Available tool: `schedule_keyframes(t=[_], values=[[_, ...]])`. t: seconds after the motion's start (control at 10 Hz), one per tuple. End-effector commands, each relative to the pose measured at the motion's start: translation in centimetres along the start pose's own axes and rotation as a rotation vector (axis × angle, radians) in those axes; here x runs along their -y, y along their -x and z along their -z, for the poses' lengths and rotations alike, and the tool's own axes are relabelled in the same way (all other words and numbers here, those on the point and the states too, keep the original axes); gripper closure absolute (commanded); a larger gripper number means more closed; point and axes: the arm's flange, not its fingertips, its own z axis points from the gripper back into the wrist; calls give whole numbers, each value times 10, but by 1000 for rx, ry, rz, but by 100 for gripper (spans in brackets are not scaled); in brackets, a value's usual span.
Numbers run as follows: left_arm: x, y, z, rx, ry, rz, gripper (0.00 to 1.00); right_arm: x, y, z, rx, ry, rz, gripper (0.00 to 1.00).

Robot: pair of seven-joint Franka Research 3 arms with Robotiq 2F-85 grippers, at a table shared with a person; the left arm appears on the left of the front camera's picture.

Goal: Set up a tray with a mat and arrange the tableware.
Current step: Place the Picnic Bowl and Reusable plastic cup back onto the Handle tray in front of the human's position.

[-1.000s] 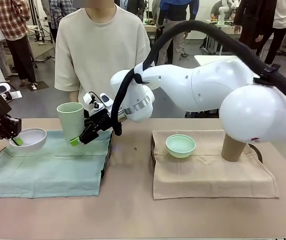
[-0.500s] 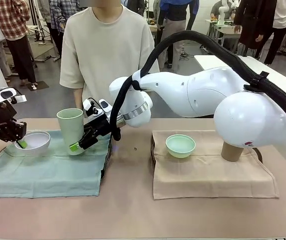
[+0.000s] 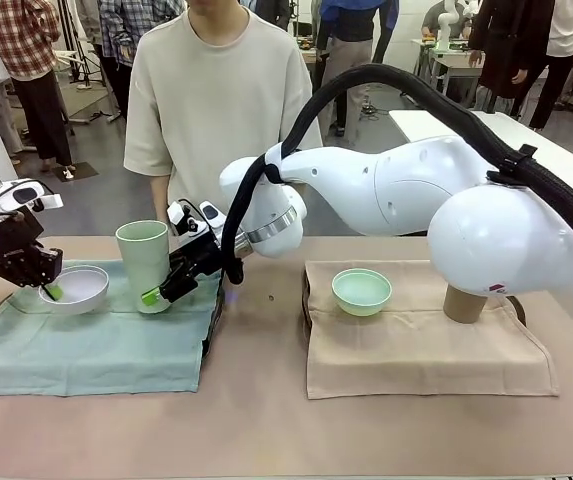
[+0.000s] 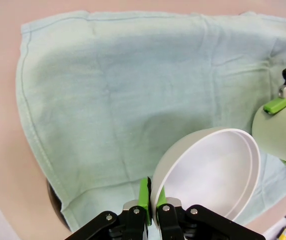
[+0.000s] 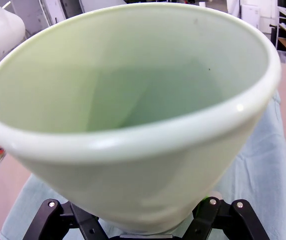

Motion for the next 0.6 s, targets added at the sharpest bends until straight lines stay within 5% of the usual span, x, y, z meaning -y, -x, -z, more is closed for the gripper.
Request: schedule_keyframes(t=[0.0,0.4,0.5], values=[[0,-4,8,0,-43,-9,95,3,3,1,-50,40,-41,21],[0,-8,17,-9,-61,-1,95,5,7,2,-109,79,-97,21],[0,-8,18,-13,-64,-3,35,4,9,2,-113,72,-92,0]])
